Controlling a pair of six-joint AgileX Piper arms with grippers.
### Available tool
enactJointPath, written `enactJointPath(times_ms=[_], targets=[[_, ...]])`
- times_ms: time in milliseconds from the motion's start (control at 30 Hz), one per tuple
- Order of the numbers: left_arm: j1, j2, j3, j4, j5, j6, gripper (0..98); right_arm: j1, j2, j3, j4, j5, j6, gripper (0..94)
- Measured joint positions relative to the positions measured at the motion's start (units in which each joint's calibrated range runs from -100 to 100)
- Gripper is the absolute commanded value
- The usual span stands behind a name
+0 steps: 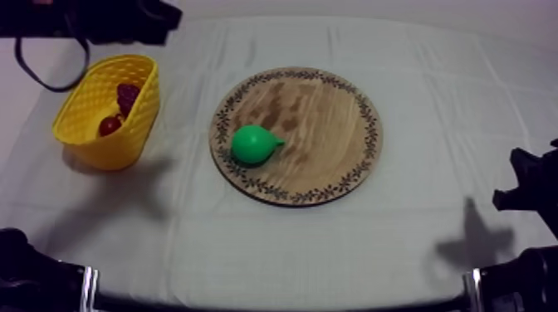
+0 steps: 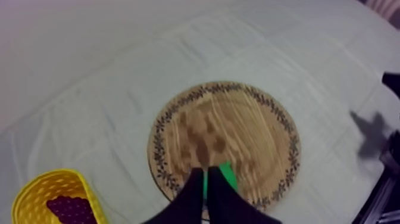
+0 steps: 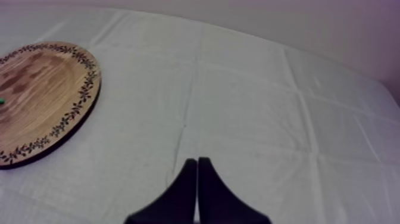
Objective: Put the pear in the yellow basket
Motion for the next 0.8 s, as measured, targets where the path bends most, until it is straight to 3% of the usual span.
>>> enactJointPath(times_ms=[633, 800], targets=[[2.1, 17.8, -2.8, 0.74, -0.7, -0.8, 0.0, 0.0, 0.0, 0.0, 0.0, 0.0, 0.0, 0.5], [1.8, 22.4, -4.8, 1.78, -0.2, -1.3, 0.8, 0.0, 0.0, 0.0, 0.0, 0.0, 0.0, 0.5]])
